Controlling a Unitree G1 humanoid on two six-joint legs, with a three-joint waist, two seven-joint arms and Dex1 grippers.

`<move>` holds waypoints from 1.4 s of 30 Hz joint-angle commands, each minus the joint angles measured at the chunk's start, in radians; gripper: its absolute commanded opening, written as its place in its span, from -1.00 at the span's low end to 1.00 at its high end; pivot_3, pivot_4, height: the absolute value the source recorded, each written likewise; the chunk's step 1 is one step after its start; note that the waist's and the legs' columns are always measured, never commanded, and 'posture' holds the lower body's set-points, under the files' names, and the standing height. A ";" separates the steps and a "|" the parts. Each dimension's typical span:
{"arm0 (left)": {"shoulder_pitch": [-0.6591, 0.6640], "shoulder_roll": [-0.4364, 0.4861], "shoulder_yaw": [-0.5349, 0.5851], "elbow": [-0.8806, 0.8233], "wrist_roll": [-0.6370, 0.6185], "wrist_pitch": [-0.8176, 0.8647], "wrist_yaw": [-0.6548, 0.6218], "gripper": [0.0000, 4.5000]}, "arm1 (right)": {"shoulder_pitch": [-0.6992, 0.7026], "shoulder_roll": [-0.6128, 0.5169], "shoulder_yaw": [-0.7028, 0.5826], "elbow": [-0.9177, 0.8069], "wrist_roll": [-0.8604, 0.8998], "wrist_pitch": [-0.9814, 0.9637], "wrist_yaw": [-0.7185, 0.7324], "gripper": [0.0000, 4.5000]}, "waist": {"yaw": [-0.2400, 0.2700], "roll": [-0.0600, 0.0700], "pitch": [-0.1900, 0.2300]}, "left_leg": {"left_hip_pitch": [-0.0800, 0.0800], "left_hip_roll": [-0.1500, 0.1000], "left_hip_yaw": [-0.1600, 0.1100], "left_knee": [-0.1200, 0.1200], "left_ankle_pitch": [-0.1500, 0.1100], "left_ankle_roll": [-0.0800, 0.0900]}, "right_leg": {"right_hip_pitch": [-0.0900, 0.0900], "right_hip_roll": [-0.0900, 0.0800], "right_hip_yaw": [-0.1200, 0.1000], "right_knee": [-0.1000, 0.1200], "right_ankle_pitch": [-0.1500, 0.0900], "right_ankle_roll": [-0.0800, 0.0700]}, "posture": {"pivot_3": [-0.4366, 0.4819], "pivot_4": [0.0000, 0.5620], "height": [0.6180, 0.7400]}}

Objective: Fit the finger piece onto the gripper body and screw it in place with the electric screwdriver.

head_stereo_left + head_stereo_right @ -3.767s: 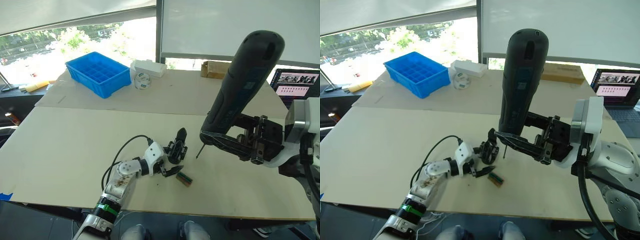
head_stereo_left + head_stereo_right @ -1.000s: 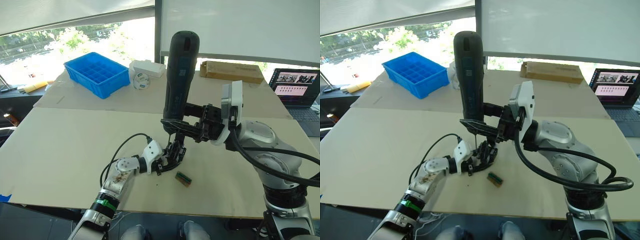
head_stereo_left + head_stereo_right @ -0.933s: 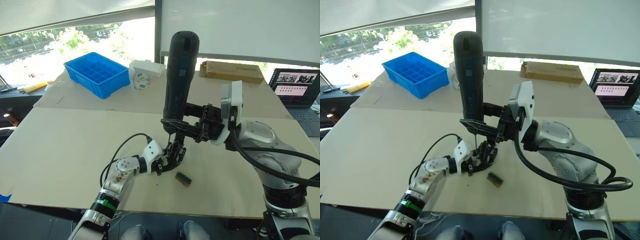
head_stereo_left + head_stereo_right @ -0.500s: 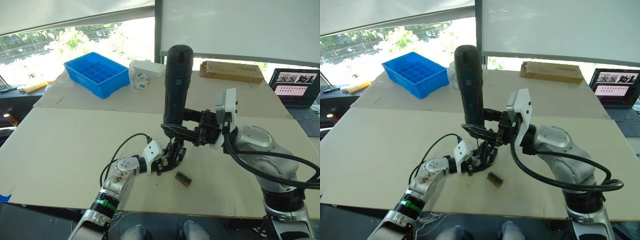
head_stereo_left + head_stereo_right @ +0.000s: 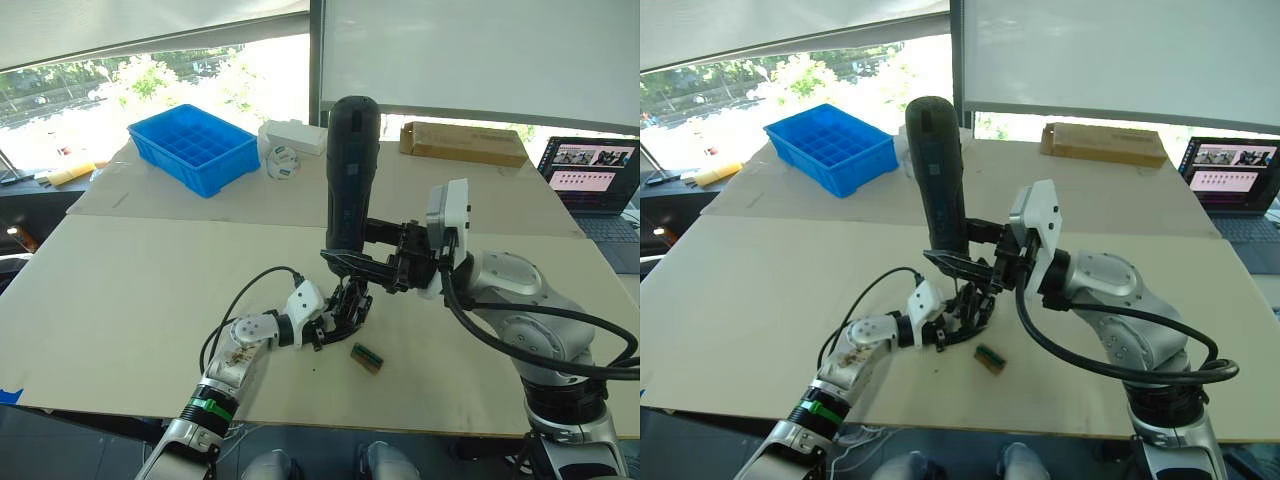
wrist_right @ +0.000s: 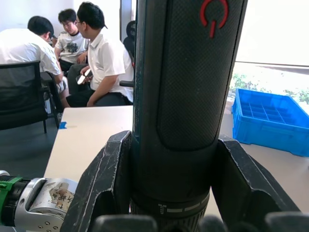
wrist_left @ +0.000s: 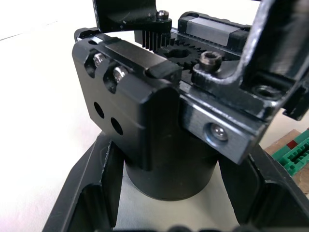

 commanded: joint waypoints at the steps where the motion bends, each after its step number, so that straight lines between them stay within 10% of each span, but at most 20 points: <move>1: 0.031 0.003 -0.042 0.017 0.013 0.038 -0.025 0.03 | -0.008 0.004 -0.012 -0.037 -0.014 -0.041 0.012 -0.15 | 0.000 0.000 0.000 | 0.000 0.000 0.000 0.000 0.000 0.000 | 0.000 0.000 0.000 0.000 0.000 0.000 | -0.05 -0.47 1.00; 42: 0.030 -0.002 -0.039 0.009 0.012 0.053 -0.018 0.03 | 0.029 0.039 -0.004 -0.017 -0.049 -0.036 0.017 -0.15 | 0.001 0.000 0.000 | 0.000 0.000 0.000 0.000 0.000 0.000 | 0.000 0.000 0.000 0.000 0.000 0.000 | -0.05 -0.47 1.00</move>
